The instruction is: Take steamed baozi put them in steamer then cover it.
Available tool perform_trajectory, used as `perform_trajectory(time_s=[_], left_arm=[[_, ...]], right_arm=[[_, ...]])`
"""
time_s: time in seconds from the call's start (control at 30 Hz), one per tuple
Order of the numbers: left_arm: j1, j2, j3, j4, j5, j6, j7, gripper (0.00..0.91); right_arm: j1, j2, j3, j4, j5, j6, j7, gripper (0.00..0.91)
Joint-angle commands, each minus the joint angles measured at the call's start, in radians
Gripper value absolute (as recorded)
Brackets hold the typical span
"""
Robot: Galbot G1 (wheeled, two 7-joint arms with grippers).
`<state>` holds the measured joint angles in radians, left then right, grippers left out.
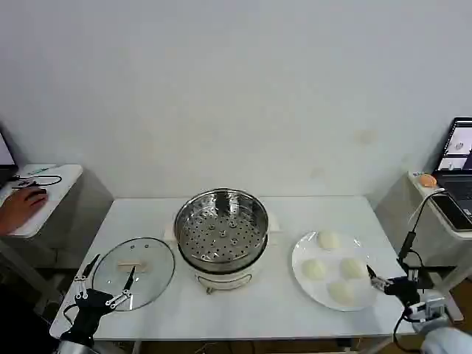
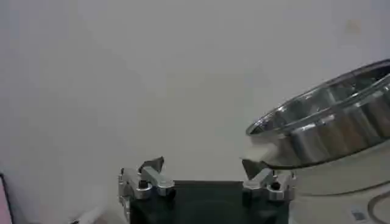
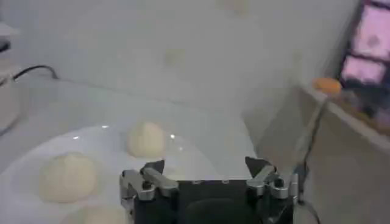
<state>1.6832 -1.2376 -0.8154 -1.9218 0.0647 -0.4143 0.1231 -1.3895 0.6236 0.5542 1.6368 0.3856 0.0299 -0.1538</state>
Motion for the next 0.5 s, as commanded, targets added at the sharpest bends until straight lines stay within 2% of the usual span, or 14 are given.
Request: perform_trajectory(time_s=[0.03,0.13,0.27,0.3,0.37,0.4,0.43,0.5], left_arm=[[0.001,0.001,0.000,0.006,0.011,-0.007,0.000,0.907],[-0.008,0.002,-0.001,0.006,0.010,-0.006,0.007,0.907],[-0.028,0.001,0.015,0.011,0.016,-0.004,0.008,0.907],[-0.033,0.000,0.019,0.016,0.019,-0.004,0.010,0.907],[-0.038,-0.001,0.025,0.020,0.020,-0.004,0.011,0.907],[-0.039,-0.001,0.028,0.022,0.022,-0.004,0.012,0.907],[-0.040,-0.001,0.030,0.026,0.023,-0.005,0.012,0.907],[-0.042,0.000,0.037,0.032,0.025,-0.005,0.013,0.907]], right_arm=[[0.356,-0.328,-0.239,-0.148,-0.179,0.076,-0.295,0.907],[0.436,-0.387,-0.321,-0.151,-0.191,0.047,-0.368,0.907],[0.542,-0.417,-0.466,-0.138,-0.232,0.025,-0.457,0.907],[0.615,-0.415,-0.548,-0.134,-0.246,0.017,-0.476,0.907],[0.741,-0.398,-0.643,-0.143,-0.270,0.007,-0.504,0.907],[0.775,-0.393,-0.658,-0.147,-0.274,0.002,-0.512,0.907],[0.849,-0.375,-0.764,-0.161,-0.282,-0.006,-0.527,0.907],[0.965,-0.334,-0.886,-0.183,-0.292,-0.024,-0.564,0.907]])
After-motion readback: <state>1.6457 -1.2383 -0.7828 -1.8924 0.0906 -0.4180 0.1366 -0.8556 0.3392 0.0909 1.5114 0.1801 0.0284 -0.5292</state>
